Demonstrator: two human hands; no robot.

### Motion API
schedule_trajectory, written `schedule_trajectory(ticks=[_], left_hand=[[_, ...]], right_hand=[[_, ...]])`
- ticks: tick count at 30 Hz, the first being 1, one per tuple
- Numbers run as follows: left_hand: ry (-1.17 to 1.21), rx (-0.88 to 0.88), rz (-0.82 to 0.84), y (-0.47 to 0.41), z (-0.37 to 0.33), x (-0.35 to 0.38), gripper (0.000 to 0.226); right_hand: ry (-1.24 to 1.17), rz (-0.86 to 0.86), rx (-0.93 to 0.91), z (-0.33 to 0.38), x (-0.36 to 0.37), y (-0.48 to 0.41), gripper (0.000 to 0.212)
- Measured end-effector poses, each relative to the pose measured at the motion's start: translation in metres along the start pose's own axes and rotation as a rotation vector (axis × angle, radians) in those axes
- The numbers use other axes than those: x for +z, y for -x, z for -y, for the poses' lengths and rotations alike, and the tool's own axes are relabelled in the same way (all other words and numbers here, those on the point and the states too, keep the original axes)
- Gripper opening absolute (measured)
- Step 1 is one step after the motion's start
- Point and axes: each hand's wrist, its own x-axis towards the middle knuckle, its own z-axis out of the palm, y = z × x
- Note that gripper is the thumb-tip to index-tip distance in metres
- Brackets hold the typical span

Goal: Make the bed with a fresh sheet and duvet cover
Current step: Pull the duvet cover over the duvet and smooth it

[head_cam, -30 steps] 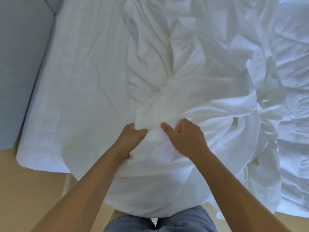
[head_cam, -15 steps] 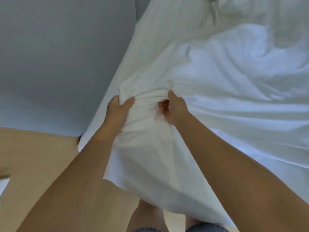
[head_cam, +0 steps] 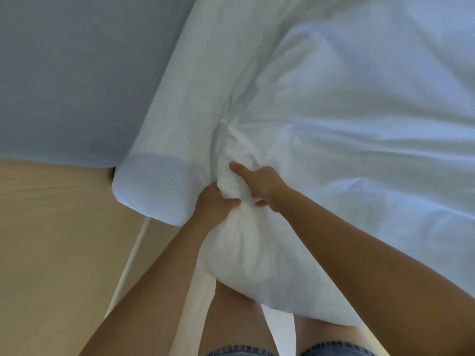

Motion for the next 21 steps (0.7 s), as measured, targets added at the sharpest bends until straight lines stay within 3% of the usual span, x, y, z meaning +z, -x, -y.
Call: schedule_trajectory(ticks=[2,4,7,11,13,15,18,21], left_hand=[[0.098,0.051,-0.044,0.020,-0.013,-0.012,0.027],[0.118,0.102,-0.133,0.045,-0.021,-0.045,0.030],[0.068,0.214,-0.245,0.077,-0.042,-0.106,0.037],[-0.116,0.286,-0.446,0.046,-0.062,-0.145,0.021],[-0.324,0.230,-0.614,0.011,-0.051,-0.137,0.019],[-0.437,0.108,-0.681,-0.016,-0.034,-0.117,0.020],[-0.500,0.053,-0.590,-0.034,-0.029,-0.068,0.046],[-0.465,0.110,-0.549,-0.038,-0.054,-0.021,0.070]], right_hand=[[-0.117,0.017,0.010,0.010,0.005,0.000,0.041],[-0.271,0.070,-0.013,0.028,0.013,0.009,0.022],[-0.412,0.023,-0.202,0.064,0.026,0.027,0.024],[-0.562,-0.025,-0.388,0.105,0.033,0.021,0.021],[-0.455,0.005,-0.359,0.099,0.040,-0.003,0.024],[-0.218,0.048,-0.312,0.073,0.046,-0.019,0.034],[-0.136,0.130,-0.250,0.033,0.030,-0.023,0.051],[-0.030,-0.018,-0.320,-0.005,-0.015,-0.020,0.050]])
